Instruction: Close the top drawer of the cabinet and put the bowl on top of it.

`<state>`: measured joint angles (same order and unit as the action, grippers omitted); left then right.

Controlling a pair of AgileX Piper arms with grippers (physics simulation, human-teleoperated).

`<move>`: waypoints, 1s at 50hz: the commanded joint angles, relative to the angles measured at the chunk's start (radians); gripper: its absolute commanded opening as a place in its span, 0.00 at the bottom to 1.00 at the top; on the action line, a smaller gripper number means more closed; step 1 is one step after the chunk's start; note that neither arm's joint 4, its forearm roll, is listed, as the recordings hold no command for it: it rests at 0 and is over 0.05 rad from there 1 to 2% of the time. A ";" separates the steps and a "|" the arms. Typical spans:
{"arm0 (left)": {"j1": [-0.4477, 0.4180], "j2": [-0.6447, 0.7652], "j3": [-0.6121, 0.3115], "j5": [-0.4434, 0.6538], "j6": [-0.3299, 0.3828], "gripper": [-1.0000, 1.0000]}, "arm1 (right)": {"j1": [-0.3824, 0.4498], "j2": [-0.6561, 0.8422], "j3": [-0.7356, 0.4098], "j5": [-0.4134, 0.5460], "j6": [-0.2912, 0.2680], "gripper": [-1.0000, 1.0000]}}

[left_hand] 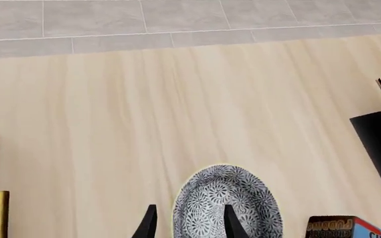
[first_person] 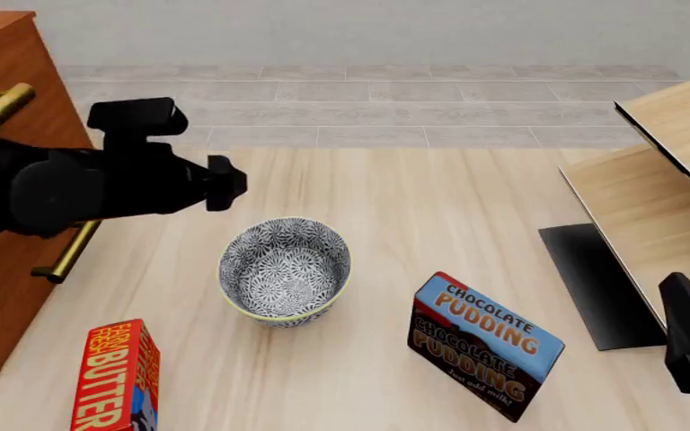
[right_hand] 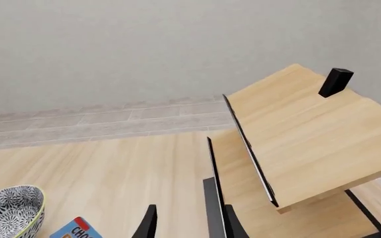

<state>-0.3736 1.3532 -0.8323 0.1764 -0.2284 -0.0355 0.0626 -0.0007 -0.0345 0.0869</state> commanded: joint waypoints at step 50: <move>-0.037 0.244 0.156 -0.223 -0.126 1.00 | -0.005 0.010 0.000 -0.006 0.001 1.00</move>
<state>-0.4034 1.5599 -0.6966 -0.0091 -0.3354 -0.0380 0.0733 -0.0006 -0.0406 0.0868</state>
